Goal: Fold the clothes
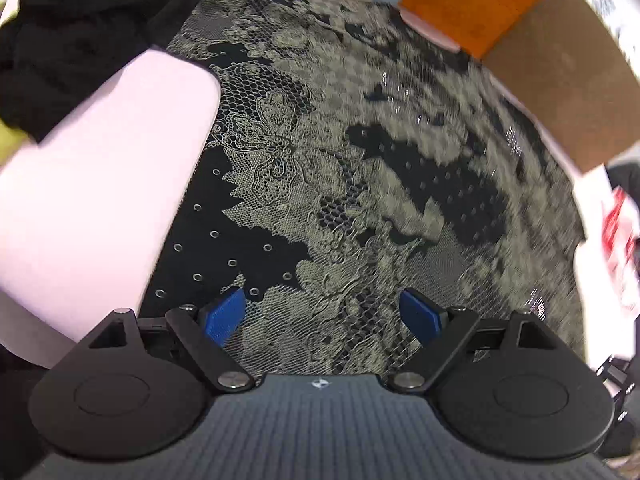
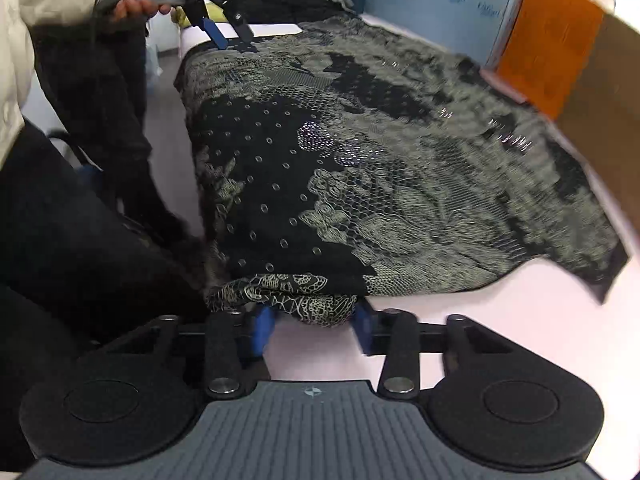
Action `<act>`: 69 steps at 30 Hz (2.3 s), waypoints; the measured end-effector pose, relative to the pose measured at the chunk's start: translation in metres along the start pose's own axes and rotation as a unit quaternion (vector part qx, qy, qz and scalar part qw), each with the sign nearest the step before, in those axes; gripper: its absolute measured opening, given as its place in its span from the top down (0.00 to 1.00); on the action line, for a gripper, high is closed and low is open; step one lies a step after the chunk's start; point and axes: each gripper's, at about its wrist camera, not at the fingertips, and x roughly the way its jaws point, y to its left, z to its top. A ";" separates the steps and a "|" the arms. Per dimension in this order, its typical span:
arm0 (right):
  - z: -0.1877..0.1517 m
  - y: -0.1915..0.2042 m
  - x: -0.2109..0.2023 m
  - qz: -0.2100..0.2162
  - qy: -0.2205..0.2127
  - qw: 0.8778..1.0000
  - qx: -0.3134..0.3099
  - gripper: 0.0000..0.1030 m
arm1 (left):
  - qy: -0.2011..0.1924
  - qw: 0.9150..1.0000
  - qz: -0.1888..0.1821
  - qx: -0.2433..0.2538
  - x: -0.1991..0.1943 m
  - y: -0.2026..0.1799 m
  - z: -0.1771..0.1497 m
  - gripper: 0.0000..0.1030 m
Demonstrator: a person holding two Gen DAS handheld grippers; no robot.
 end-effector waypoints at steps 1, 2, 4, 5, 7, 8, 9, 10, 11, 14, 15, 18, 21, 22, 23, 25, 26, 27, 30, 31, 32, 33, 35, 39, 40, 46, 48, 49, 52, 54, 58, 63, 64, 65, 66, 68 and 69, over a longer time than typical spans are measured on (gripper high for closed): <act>0.001 -0.003 -0.003 0.000 0.000 1.000 0.015 0.86 | 0.008 1.000 0.012 0.009 0.000 0.000 -0.002 0.34; 0.002 -0.006 -0.005 -0.001 0.001 1.000 0.030 0.94 | 0.018 0.999 0.025 0.017 0.001 0.000 -0.003 0.40; 0.001 -0.009 -0.010 -0.006 0.000 0.998 0.058 0.96 | 0.026 0.999 0.033 0.016 0.003 0.005 -0.004 0.48; -0.001 -0.008 -0.012 -0.006 0.005 0.997 0.077 0.96 | 0.027 0.999 0.031 0.008 0.004 0.007 -0.002 0.48; -0.005 -0.005 -0.015 -0.006 0.016 0.993 0.115 0.97 | 0.028 0.999 0.030 -0.005 0.005 0.009 0.001 0.47; -0.007 -0.005 -0.014 -0.002 0.025 0.990 0.136 0.97 | 0.028 0.999 0.032 -0.007 0.006 0.008 0.003 0.47; -0.011 -0.003 -0.015 0.000 0.033 0.987 0.160 0.97 | 0.028 0.999 0.035 -0.006 0.007 0.007 0.004 0.45; -0.015 0.000 -0.016 0.002 0.040 0.982 0.185 0.97 | 0.027 0.999 0.036 -0.004 0.008 0.005 0.004 0.42; -0.019 0.001 -0.018 0.004 0.042 0.976 0.214 0.97 | 0.027 0.999 0.035 -0.002 0.008 0.004 0.004 0.40; -0.034 0.005 -0.020 0.031 0.050 0.944 0.325 0.94 | 0.026 0.999 0.031 0.006 0.006 -0.001 0.002 0.35; -0.042 0.004 -0.018 0.042 0.059 0.929 0.362 0.89 | 0.022 0.999 0.029 0.013 0.000 -0.002 0.000 0.35; -0.058 0.003 -0.025 -0.041 0.050 0.921 0.385 0.23 | -0.002 0.999 0.040 0.009 -0.031 0.012 -0.021 0.24; -0.067 -0.004 -0.037 -0.111 0.035 0.901 0.418 0.20 | 0.005 0.998 0.064 -0.016 -0.049 0.044 -0.056 0.16; -0.069 -0.007 -0.040 -0.109 0.029 0.893 0.436 0.20 | 0.020 0.997 0.071 -0.027 -0.046 0.058 -0.068 0.16; -0.070 -0.010 -0.040 -0.103 0.019 0.887 0.449 0.20 | 0.035 0.996 0.075 -0.039 -0.039 0.071 -0.079 0.16; -0.064 -0.012 -0.038 -0.094 0.014 0.890 0.446 0.20 | 0.035 0.995 0.070 -0.066 -0.027 0.093 -0.093 0.16; -0.062 -0.014 -0.037 -0.090 0.011 0.892 0.443 0.20 | 0.018 0.994 0.064 -0.082 -0.023 0.101 -0.096 0.16; -0.058 -0.020 -0.036 -0.086 0.011 0.896 0.435 0.20 | -0.003 0.994 0.053 -0.096 -0.020 0.107 -0.096 0.16; -0.047 -0.030 -0.033 -0.074 0.009 0.907 0.414 0.20 | -0.033 0.992 0.018 -0.121 -0.009 0.116 -0.091 0.16; -0.042 -0.035 -0.030 -0.073 0.007 0.907 0.414 0.20 | -0.028 0.993 0.009 -0.119 -0.004 0.117 -0.089 0.16; -0.037 -0.041 -0.026 -0.072 0.006 0.907 0.414 0.20 | -0.027 0.994 0.003 -0.109 -0.004 0.118 -0.089 0.16; -0.032 -0.046 -0.023 -0.072 0.003 0.907 0.415 0.20 | -0.022 0.994 0.004 -0.106 -0.005 0.121 -0.090 0.18; -0.031 -0.055 -0.022 -0.080 -0.007 0.902 0.424 0.20 | 0.006 0.993 0.017 -0.115 -0.007 0.127 -0.091 0.61; -0.033 -0.077 -0.030 -0.119 -0.044 0.880 0.457 0.19 | 0.043 0.988 0.021 -0.144 -0.042 0.135 -0.093 0.99; -0.035 -0.086 -0.034 -0.131 -0.060 0.871 0.470 0.14 | 0.036 0.990 0.025 -0.131 -0.058 0.129 -0.087 0.98; -0.038 -0.165 -0.035 -0.187 -0.150 0.799 0.552 0.02 | -0.130 0.986 0.099 -0.013 -0.105 0.066 -0.005 0.00; -0.042 -0.201 -0.022 -0.191 -0.179 0.759 0.597 0.02 | -0.154 0.983 0.098 0.007 -0.081 0.053 0.035 0.00; -0.044 -0.218 -0.014 -0.190 -0.189 0.735 0.623 0.02 | -0.140 0.985 0.101 -0.005 -0.064 0.055 0.054 0.00; -0.053 -0.247 0.011 -0.148 -0.184 0.673 0.701 0.03 | -0.093 0.990 0.068 -0.081 -0.018 0.078 0.094 0.01; -0.055 -0.245 0.020 -0.115 -0.204 0.666 0.708 0.03 | -0.102 0.982 0.034 -0.152 -0.006 0.104 0.101 0.01; -0.056 -0.241 0.027 -0.116 -0.229 0.645 0.720 0.03 | -0.109 0.955 -0.008 -0.276 0.014 0.152 0.112 0.01; -0.053 -0.249 0.032 -0.118 -0.239 0.610 0.747 0.03 | -0.106 0.951 0.008 -0.289 0.025 0.158 0.133 0.00; -0.051 -0.251 0.031 -0.119 -0.233 0.609 0.749 0.03 | -0.107 0.952 0.009 -0.285 0.026 0.158 0.133 0.00; -0.051 -0.251 0.032 -0.119 -0.231 0.612 0.747 0.03 | -0.109 0.951 0.004 -0.289 0.028 0.159 0.133 0.00; -0.050 -0.252 0.032 -0.119 -0.230 0.614 0.746 0.03 | -0.111 0.950 -0.003 -0.293 0.030 0.161 0.134 0.00; -0.052 -0.253 0.035 -0.119 -0.233 0.615 0.744 0.03 | -0.112 0.947 -0.039 -0.299 0.034 0.162 0.141 0.00; -0.052 -0.254 0.037 -0.120 -0.237 0.612 0.745 0.03 | -0.106 0.943 -0.086 -0.304 0.039 0.163 0.145 0.02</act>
